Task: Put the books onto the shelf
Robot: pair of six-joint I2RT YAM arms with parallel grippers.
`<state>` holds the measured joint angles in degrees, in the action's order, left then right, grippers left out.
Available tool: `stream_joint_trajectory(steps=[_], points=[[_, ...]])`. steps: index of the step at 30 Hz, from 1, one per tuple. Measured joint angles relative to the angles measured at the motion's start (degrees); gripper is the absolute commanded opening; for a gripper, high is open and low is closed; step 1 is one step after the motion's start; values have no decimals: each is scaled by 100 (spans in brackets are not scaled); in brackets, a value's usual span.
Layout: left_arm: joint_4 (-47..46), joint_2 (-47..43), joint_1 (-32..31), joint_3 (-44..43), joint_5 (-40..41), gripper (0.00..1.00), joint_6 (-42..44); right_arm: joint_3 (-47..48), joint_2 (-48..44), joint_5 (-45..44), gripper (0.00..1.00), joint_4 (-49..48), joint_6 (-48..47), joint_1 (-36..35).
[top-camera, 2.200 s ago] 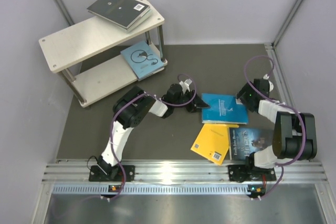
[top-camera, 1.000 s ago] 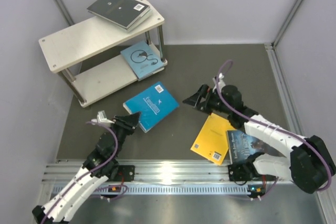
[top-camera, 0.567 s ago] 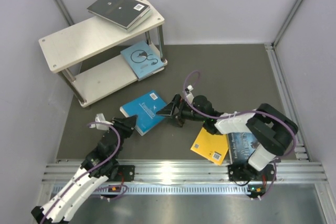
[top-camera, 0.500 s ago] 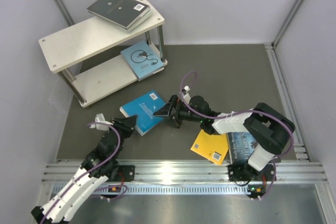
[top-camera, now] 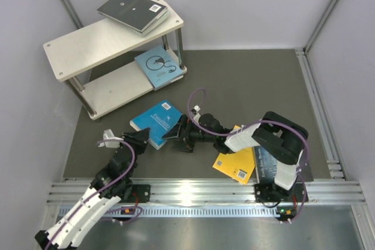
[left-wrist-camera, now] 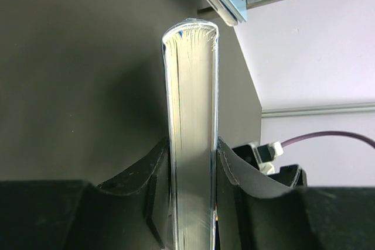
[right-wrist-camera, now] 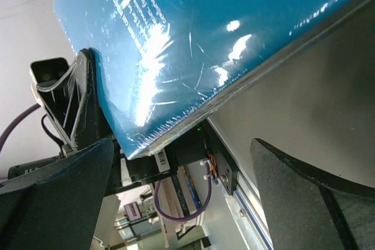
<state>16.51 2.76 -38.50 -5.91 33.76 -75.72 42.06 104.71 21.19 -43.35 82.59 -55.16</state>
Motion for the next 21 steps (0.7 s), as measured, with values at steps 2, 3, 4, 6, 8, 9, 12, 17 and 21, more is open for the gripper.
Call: stream_joint_trajectory(steps=[2, 3, 4, 6, 8, 9, 12, 17, 21], points=[[28, 0, 0, 0, 33, 0, -92, 7, 46, -31, 100, -42, 13, -39], [39, 0, 0, -2, 39, 0, -149, 22, 83, -74, 100, -74, 13, -52], [55, 0, 0, 0, 44, 0, -229, 63, 138, -127, 100, -92, 13, -57], [92, 0, 0, 0, 44, 0, -402, 210, 326, -271, 99, -166, 11, -57], [144, 0, 0, 0, 46, 0, -616, 433, 577, -433, 97, -258, 24, -57], [177, 0, 0, 0, 61, 0, -717, 553, 704, -514, 95, -332, 24, -57], [221, 7, 0, 0, 70, 0, -977, 763, 951, -804, 79, -516, 70, -57], [352, 9, 4, 0, 153, 0, -1335, 787, 1027, -1204, 35, -813, 378, -57], [343, -9, 15, -2, 125, 0, -1703, 793, 866, -1427, 7, -1014, 824, 2]])
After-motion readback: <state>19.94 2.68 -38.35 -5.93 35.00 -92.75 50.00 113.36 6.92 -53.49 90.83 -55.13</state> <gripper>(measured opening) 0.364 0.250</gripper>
